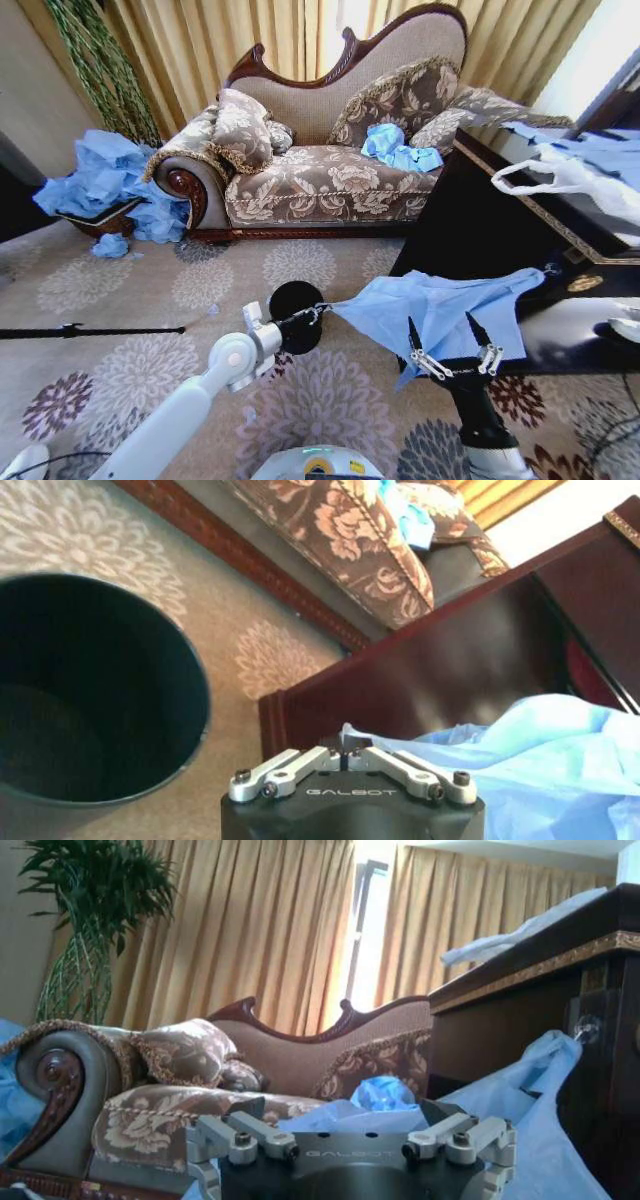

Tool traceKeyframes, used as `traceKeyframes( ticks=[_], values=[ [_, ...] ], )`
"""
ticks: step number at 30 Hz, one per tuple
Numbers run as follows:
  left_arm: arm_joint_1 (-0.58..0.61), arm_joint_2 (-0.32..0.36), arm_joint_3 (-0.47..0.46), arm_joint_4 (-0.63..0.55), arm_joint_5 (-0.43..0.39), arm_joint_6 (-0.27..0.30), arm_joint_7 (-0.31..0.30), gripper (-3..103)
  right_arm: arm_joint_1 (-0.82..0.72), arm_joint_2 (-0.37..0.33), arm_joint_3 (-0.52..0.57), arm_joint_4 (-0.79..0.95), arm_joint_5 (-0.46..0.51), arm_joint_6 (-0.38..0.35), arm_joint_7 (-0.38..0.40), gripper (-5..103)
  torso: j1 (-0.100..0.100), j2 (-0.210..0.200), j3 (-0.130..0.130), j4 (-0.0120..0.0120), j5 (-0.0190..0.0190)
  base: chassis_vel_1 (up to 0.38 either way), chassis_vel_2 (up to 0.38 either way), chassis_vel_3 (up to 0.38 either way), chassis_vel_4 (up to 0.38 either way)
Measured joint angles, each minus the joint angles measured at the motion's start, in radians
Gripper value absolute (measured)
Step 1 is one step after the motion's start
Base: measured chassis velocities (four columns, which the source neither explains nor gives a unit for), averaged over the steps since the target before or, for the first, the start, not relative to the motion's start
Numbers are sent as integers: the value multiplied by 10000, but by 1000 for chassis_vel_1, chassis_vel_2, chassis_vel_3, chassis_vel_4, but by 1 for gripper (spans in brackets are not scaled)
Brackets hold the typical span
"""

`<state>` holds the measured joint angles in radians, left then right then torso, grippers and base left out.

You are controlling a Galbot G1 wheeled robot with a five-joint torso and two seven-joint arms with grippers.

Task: Place a garbage bag over the trash bin.

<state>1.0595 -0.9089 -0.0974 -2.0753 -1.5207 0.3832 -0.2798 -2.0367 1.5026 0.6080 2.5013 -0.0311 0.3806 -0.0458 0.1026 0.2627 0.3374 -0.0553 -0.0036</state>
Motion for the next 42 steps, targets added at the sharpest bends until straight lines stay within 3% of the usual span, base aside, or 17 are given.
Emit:
traceKeyframes(
  ticks=[25,34,41,42],
  values=[
    [785,398,-975,-240,-99,-197,-8,0,243,-88,-13,-106,311,-246,215,100,0,-2,1,1,0,0,0,0,0],
    [179,937,-1862,-43,-1093,-205,-79,0,423,-76,-153,-385,599,-442,209,100,0,-2,1,2,0,0,0,0,0],
    [-723,1184,-1922,192,-1631,-215,-118,0,412,-206,-606,-378,1975,-1066,269,100,1,-2,1,-1,1,0,0,0,0],
    [-1013,1234,-1762,257,-1695,-215,-142,0,347,-359,-990,-476,2665,-1387,182,100,1,-2,2,-4,-3,0,0,0,0]
  ],
)
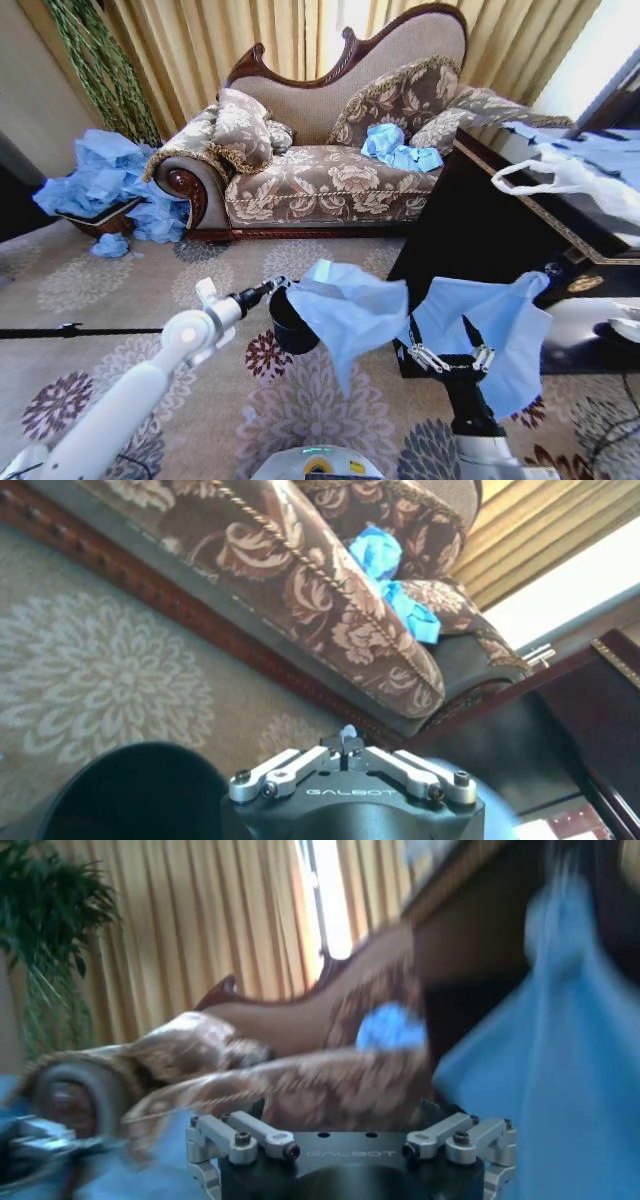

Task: Place a garbage bag over the trash bin.

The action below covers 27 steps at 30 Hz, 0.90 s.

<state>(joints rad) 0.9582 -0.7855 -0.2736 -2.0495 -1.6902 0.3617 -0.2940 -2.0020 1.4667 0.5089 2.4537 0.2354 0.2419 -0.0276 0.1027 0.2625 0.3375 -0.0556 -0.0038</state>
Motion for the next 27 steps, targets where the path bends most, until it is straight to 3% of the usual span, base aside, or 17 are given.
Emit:
traceKeyframes(
  ticks=[3,7,16,21,22,23,24,27],
  values=[
    [-314,99,187,57,-82,0,-27,0,151,-280,-719,-255,928,-633,165,100,0,0,0,1,3,0,0,0,0],
    [-667,325,432,24,-293,0,-114,0,726,-522,-1931,-923,1790,-2089,777,100,0,0,0,5,4,0,0,0,0],
    [-927,513,670,-97,-420,2,-195,0,1350,-848,-2625,-2287,1692,-2966,1790,100,0,0,0,3,3,0,0,0,0],
    [-1000,544,691,-144,-490,4,-220,0,1868,-1069,-2571,-2359,2884,-3623,2639,102,0,0,-1,4,5,0,0,0,0],
    [-1001,531,692,-154,-503,5,-233,0,2013,-1144,-2502,-2150,3476,-3866,2870,96,0,0,-1,5,5,0,0,0,0],
    [-1002,519,692,-171,-508,5,-236,0,2073,-1222,-2430,-1996,3834,-4012,2951,96,0,0,-1,5,3,0,0,0,0],
    [-1002,519,692,-171,-508,5,-236,0,2073,-1222,-2430,-1996,3834,-4012,2951,96,0,0,-1,5,3,0,0,0,0],
    [-1002,468,692,-203,-522,8,-240,0,2219,-1507,-2336,-1850,4272,-4234,2942,80,0,0,-1,3,3,0,0,0,0]
  ],
)
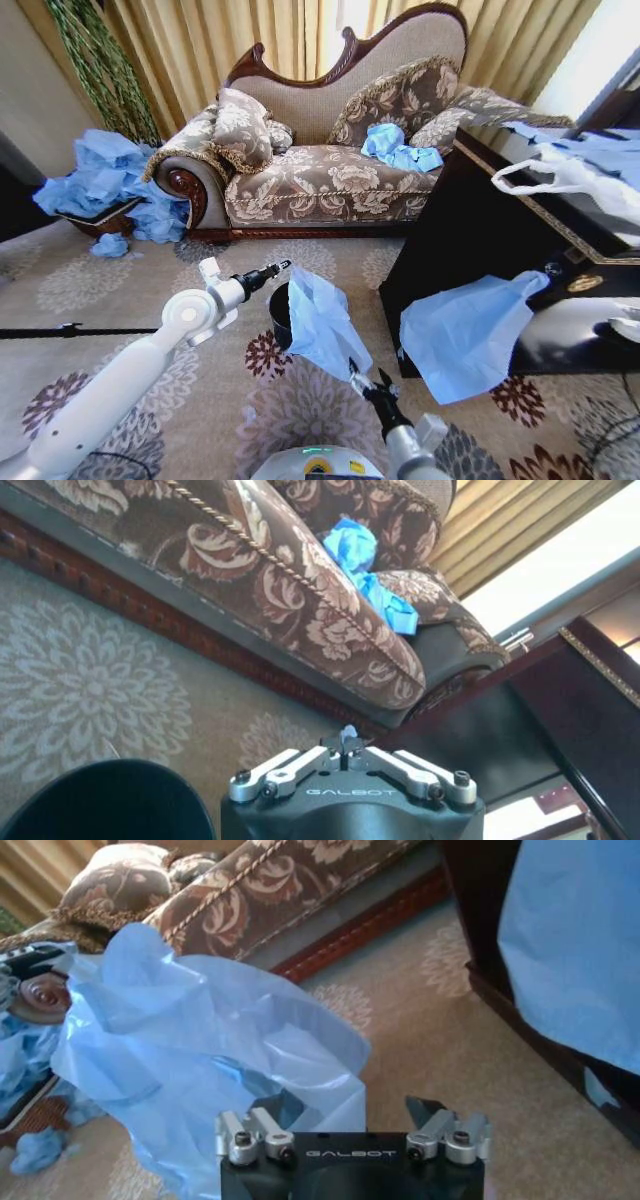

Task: Place a garbage bag over the trash bin.

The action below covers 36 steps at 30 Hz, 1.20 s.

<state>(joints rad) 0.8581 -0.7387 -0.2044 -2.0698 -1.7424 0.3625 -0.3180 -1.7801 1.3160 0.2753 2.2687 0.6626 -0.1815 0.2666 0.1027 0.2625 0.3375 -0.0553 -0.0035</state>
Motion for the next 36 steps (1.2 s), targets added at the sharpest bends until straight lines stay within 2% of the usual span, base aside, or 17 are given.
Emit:
traceKeyframes(
  ticks=[2,3,4,6,9,10,12,15,18,19,22,27,33,36],
  values=[
    [0,-19,42,-35,-19,0,0,0,185,-105,-23,-99,64,-149,-37,69,0,-1,0,1,2,0,0,0,0],
    [0,-19,42,-35,-19,0,0,0,185,-105,-23,-99,64,-149,-37,69,0,-1,0,1,2,0,0,0,0],
    [6,-26,84,-70,-24,0,0,0,264,-118,-44,-144,71,-270,-94,64,0,-1,0,1,1,0,0,0,0],
    [12,-35,102,-101,-26,0,0,0,332,-120,-79,-175,70,-348,-111,64,0,0,0,1,1,0,0,0,0],
    [14,-59,123,-158,-45,0,-1,0,539,-120,-199,-418,-103,-440,-54,47,0,0,0,0,1,0,0,0,0],
    [14,-59,123,-158,-45,0,-1,0,539,-120,-199,-418,-103,-440,-54,47,0,0,0,0,1,0,0,0,0],
    [3,-45,123,-176,-95,0,0,0,674,-120,-208,-636,-281,-427,-40,37,0,0,0,1,1,0,0,0,0],
    [0,-8,119,-219,-184,-10,-2,0,775,-144,-209,-853,-449,-192,-180,31,0,-1,0,0,2,0,0,0,0],
    [-3,6,117,-273,-237,-33,-2,0,797,-125,-180,-879,-582,-61,-213,15,0,0,0,1,1,0,0,0,0],
    [-3,6,117,-273,-237,-33,-2,0,797,-125,-180,-879,-582,-61,-213,15,0,0,0,1,1,0,0,0,0],
    [-53,7,76,-312,-331,-60,0,0,684,-151,-160,-638,-746,-55,-210,2,0,0,0,1,1,0,0,0,0],
    [-259,16,-41,-424,-554,-255,49,0,418,-314,-9,133,-1379,311,-537,0,0,0,0,0,2,0,0,0,0],
    [-605,80,-2,-695,-808,-456,63,0,358,-700,459,1119,-1339,547,-987,0,0,0,0,4,0,0,0,0,0],
    [-913,56,68,-698,-934,-468,78,0,415,-826,783,1384,-1131,589,-1153,0,0,0,0,-6,0,0,0,0,0]
  ],
)
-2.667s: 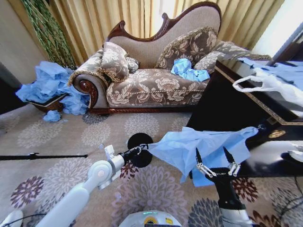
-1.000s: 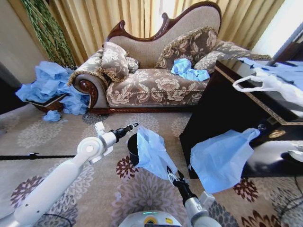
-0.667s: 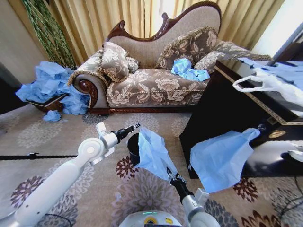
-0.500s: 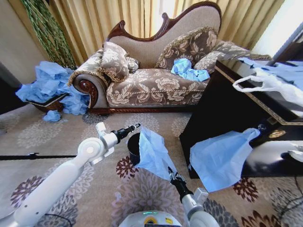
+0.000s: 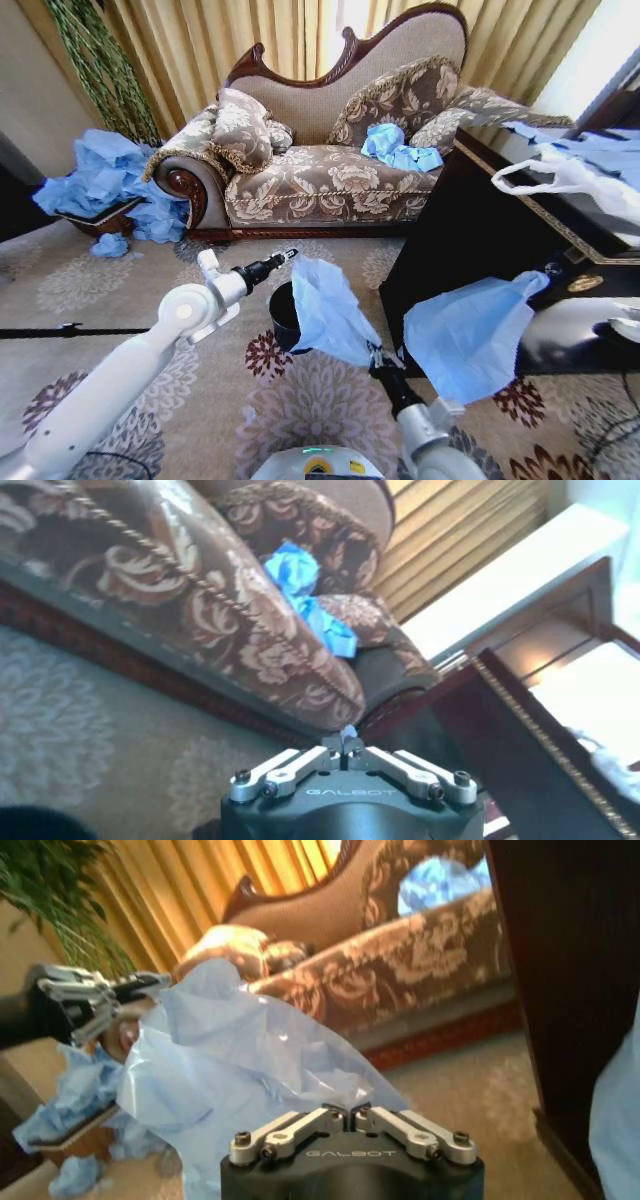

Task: Place a garbage bag over the trash bin.

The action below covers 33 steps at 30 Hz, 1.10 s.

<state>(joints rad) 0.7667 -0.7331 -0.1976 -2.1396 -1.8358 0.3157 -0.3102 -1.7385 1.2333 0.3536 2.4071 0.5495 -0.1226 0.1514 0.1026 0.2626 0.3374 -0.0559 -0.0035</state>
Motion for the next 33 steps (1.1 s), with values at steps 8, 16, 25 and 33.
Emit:
traceKeyframes(
  ticks=[8,16,25,33],
  values=[
    [-134,150,-221,98,76,-50,206,0,1097,-335,-102,-582,555,94,-331,0,0,0,0,6,5,0,0,0,0],
    [758,605,-1473,87,147,-80,417,0,3187,-709,-1289,-2100,1241,132,-572,0,0,0,1,3,1,0,0,0,0],
    [3119,641,-2915,345,938,-53,1086,0,4705,-453,-2762,-4106,1100,588,-749,0,0,0,1,9,1,0,0,0,0],
    [5440,-65,-3863,566,2053,-84,1516,0,4551,-366,-3085,-4798,781,952,-968,0,0,0,0,4,-3,0,0,0,0]
  ],
)
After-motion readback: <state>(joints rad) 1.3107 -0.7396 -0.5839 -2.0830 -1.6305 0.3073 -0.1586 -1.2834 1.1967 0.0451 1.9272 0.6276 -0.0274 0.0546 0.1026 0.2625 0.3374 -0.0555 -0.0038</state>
